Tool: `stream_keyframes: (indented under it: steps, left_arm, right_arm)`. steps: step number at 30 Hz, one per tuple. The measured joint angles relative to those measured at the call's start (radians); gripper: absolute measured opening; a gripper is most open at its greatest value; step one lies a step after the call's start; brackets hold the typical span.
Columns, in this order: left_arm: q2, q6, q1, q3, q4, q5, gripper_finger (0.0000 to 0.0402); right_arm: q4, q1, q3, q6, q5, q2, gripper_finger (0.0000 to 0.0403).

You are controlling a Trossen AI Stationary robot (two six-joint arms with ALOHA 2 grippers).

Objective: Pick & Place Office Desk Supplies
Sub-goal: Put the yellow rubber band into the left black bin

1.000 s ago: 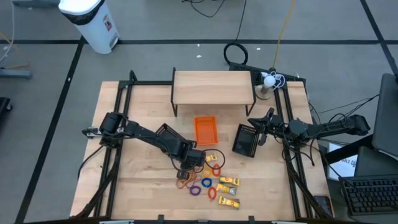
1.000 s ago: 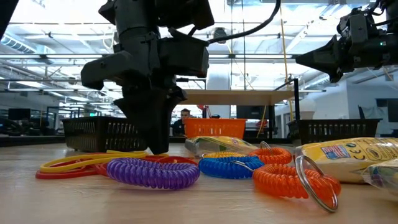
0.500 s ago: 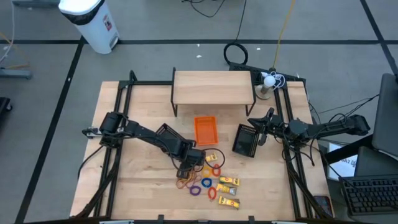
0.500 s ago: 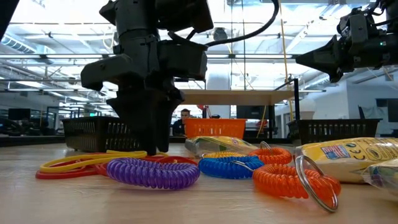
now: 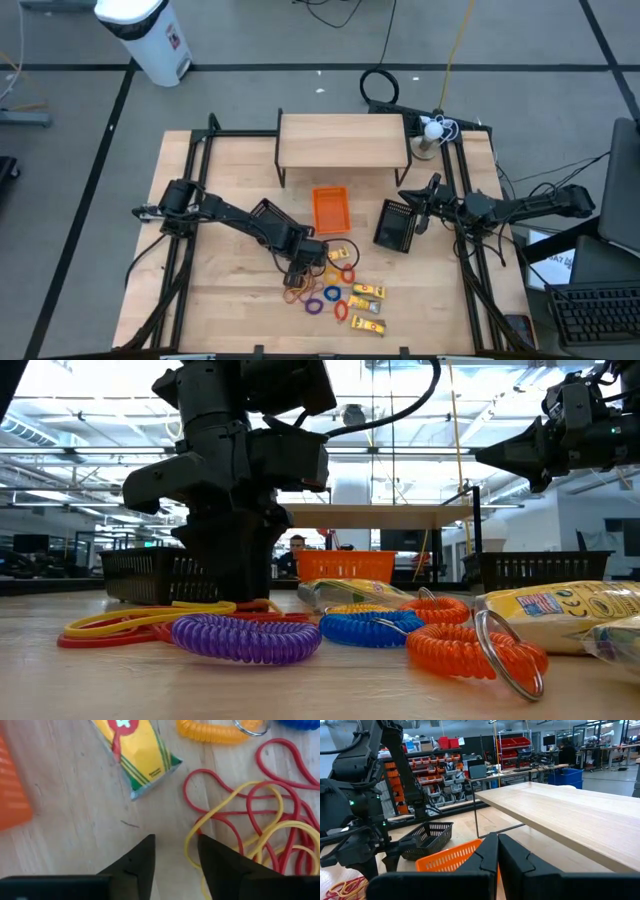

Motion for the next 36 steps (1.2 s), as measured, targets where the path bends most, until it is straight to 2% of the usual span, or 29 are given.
stream_keyframes:
  steps: [5,10,15,18,23,28,32,36]
  left_arm:
    - [0.0,0.008,-0.001,-0.003,0.02,0.01,0.0087]
    - [0.002,-0.005,-0.007,0.008,0.005,-0.004,0.001]
    - [0.0,-0.009,-0.02,0.092,-0.14,-0.05,0.0004]
    - [-0.036,-0.01,-0.042,0.17,-0.241,-0.129,0.0004]
    - [-0.102,-0.02,-0.074,0.293,-0.378,-0.162,0.0003]
    - [-0.184,-0.07,-0.116,0.403,-0.512,-0.299,0.0002]
    - [-0.247,-0.129,-0.149,0.415,-0.493,-0.404,0.0002]
    - [-0.254,-0.207,-0.178,0.392,-0.474,-0.525,0.0001]
  right_arm:
    - [0.0,0.0,0.0,0.0,0.0,0.0,0.0]
    - [0.001,0.0,0.0,0.0,0.0,0.0,0.0]
    - [0.0,0.0,0.0,0.0,0.0,0.0,0.0]
    - [0.0,0.0,0.0,0.0,0.0,0.0,0.0]
    - [0.006,0.0,0.0,0.0,0.0,0.0,0.0]
    - [0.007,0.0,0.0,0.0,0.0,0.0,0.0]
    - [0.007,0.0,0.0,0.0,0.0,0.0,0.0]
    - [0.007,0.0,0.0,0.0,0.0,0.0,0.0]
